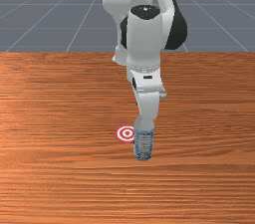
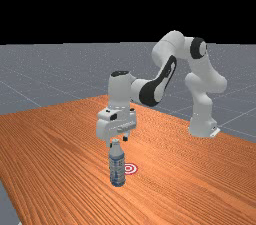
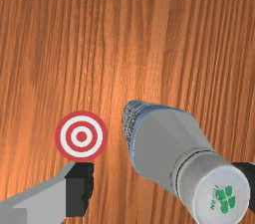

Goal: Pick up the bottle and put it on the marker

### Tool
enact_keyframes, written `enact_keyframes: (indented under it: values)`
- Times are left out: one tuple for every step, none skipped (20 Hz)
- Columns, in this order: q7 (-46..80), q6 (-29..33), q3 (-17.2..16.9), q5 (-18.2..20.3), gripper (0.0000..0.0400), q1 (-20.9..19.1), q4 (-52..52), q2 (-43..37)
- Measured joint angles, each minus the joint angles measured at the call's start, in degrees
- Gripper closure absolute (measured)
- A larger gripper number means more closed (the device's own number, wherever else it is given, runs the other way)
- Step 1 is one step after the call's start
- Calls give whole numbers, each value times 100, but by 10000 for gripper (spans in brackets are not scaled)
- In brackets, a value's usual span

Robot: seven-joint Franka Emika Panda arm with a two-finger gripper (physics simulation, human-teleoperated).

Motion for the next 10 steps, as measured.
enact_keyframes:
  values:
    - [-62,95,12,-7,0,-11,-62,-13]
    - [-64,100,13,-8,0,-11,-64,-6]
    - [-103,99,22,-11,0,-17,-64,-3]
    - [1509,226,-336,136,152,280,-23,114]
    - [129,288,-32,0,172,27,-53,104]
    - [96,83,-26,5,179,12,100,152]
    - [97,57,-26,6,184,12,132,155]
    - [97,13,-25,7,184,11,169,177]
    - [-1376,2,303,-70,184,-256,74,59]
    - [54,66,-17,0,186,1,41,-10]
